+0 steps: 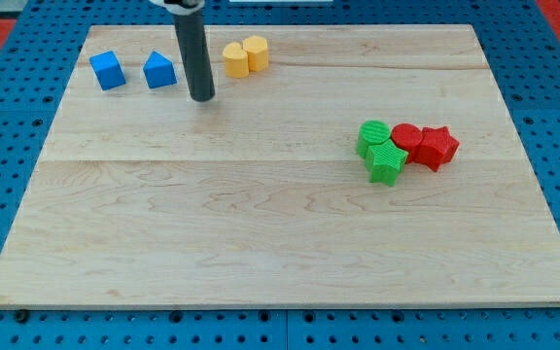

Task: Push the blue triangle to the bottom of the yellow heart

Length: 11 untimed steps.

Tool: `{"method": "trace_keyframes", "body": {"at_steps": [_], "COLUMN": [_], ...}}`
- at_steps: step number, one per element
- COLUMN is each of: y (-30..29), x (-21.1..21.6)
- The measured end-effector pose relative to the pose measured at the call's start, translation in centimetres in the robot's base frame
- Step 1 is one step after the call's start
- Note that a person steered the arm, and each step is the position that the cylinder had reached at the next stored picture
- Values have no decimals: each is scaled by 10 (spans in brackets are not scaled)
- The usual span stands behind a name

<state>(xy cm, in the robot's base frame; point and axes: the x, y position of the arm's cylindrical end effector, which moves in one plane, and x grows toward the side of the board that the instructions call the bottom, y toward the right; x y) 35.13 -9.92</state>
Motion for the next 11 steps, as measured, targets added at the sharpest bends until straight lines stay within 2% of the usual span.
{"method": "trace_keyframes", "body": {"at_steps": [1, 2, 3, 5, 7, 9, 10, 11], "y": [-39, -115, -176, -166, -159, -130, -101, -34], "x": [33, 43, 29, -26, -31, -61, -63, -64]}}
